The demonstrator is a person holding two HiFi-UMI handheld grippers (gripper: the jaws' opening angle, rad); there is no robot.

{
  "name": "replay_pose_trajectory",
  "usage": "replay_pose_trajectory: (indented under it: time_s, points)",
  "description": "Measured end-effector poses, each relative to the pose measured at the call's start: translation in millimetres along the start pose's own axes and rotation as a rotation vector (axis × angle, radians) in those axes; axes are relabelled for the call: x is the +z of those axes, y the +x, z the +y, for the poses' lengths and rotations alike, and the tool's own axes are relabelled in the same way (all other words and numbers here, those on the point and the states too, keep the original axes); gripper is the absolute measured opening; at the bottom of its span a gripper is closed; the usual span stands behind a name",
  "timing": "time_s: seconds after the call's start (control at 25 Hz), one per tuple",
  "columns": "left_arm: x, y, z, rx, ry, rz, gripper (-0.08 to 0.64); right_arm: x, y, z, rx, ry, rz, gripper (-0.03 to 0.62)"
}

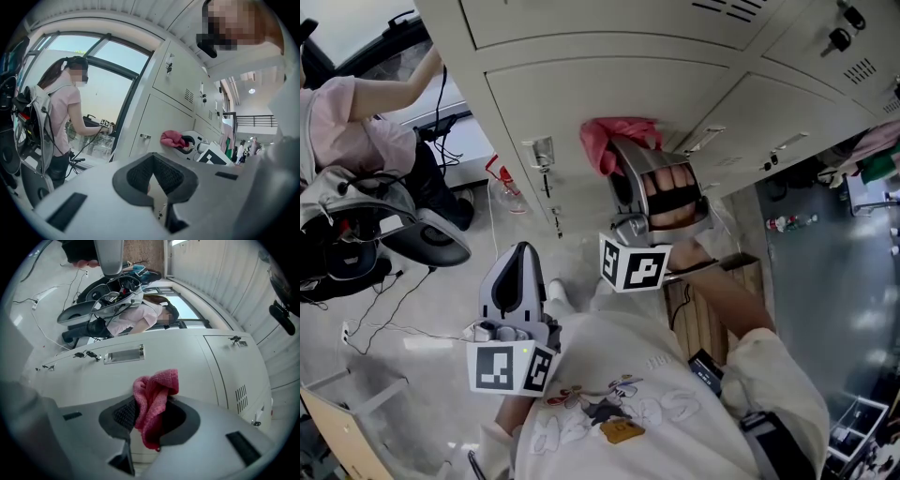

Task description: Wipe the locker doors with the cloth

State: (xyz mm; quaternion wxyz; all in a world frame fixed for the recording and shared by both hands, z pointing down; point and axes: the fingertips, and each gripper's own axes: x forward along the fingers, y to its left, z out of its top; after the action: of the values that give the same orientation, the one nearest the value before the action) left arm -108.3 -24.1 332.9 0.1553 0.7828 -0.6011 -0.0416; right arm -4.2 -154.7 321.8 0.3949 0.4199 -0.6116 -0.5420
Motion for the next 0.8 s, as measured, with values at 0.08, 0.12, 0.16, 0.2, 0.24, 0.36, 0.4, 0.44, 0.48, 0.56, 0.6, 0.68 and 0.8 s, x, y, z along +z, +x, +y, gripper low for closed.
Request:
replay_pose_trajectory:
  time_s: [0.08, 0.12, 0.16, 0.2, 0.24, 0.36, 0.4, 0.44, 0.48, 0.56, 0.6, 0.68, 0.8]
  points:
    - [0, 2, 1, -0.001, -0.001, 0.001, 0.005, -1, 1, 8, 0.012, 0.001, 0.002, 0.117]
    - [-1, 3, 1, -0.002, -0.002, 0.003, 0.005, -2, 1, 13, 0.017, 0.001, 0.004, 0.117]
    - [-1, 3, 1, -0.003, -0.003, 0.005, 0.006, -2, 1, 18, 0.022, 0.0, 0.005, 0.117]
    - [-2, 5, 1, -0.004, -0.005, 0.007, 0.005, -3, 1, 22, 0.027, 0.0, 0.006, 0.117]
    - [-2, 6, 1, -0.006, -0.006, 0.009, 0.006, -3, 1, 27, 0.033, -0.002, 0.007, 0.117]
    - [-1, 8, 0, -0.01, -0.006, 0.009, 0.005, -4, 2, 42, 0.055, -0.006, 0.008, 0.117]
    - [-1, 8, -1, -0.01, -0.007, 0.009, 0.005, -5, 2, 48, 0.061, -0.008, 0.008, 0.117]
    - [-1, 8, -1, -0.01, -0.007, 0.009, 0.005, -5, 2, 53, 0.066, -0.012, 0.008, 0.117]
    - [-2, 8, 0, -0.009, -0.008, 0.01, 0.005, -5, 2, 60, 0.071, -0.019, 0.007, 0.117]
    - [-3, 8, 0, -0.008, -0.01, 0.012, 0.005, -5, 3, 75, 0.086, -0.038, 0.004, 0.117]
    - [-3, 9, 1, -0.008, -0.011, 0.013, 0.005, -5, 3, 82, 0.093, -0.045, 0.003, 0.117]
    - [-4, 9, 0, -0.006, -0.013, 0.014, 0.005, -7, 4, 96, 0.102, -0.054, 0.002, 0.117]
    - [-3, 10, 0, -0.003, -0.015, 0.013, 0.005, -8, 5, 119, 0.127, -0.07, 0.0, 0.117]
